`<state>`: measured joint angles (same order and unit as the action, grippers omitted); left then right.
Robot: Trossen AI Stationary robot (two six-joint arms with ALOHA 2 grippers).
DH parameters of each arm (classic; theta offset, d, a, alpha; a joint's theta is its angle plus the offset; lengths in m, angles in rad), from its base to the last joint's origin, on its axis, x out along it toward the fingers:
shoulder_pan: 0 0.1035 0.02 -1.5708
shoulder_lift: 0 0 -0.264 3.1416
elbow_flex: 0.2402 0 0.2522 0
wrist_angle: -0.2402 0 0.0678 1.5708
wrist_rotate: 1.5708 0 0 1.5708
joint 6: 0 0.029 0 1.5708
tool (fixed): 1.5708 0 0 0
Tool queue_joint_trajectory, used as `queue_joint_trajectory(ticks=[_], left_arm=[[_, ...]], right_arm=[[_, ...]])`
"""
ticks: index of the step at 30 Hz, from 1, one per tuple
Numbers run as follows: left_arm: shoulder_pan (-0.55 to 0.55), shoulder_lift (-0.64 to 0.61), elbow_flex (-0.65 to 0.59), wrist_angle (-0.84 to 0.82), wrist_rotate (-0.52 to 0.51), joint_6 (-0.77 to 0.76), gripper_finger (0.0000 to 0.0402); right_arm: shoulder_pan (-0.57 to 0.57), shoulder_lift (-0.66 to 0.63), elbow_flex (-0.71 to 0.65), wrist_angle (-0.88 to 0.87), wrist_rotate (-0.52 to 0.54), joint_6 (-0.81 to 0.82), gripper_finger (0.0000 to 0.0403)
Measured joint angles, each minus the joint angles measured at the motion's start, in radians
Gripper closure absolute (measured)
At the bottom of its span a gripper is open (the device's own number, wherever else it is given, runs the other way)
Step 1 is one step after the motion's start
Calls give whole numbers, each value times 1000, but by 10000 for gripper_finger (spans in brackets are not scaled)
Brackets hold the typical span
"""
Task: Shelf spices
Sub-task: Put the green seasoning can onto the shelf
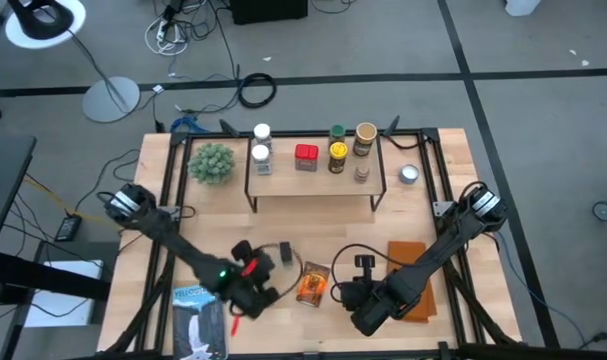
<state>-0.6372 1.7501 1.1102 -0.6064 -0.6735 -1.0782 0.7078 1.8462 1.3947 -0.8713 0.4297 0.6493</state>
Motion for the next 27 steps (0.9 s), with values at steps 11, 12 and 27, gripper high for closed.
queue_joint_trajectory(ticks=[11,12,27], left_arm=[[-122,-7,-227,819,46,359,401],[-118,-7,-261,881,74,374,401],[4,-606,-798,958,33,591,401]], right_arm=[[11,0,-231,592,-68,-101,403],[9,0,-243,618,-68,-100,403],[-170,-7,-256,654,-229,-338,403]])
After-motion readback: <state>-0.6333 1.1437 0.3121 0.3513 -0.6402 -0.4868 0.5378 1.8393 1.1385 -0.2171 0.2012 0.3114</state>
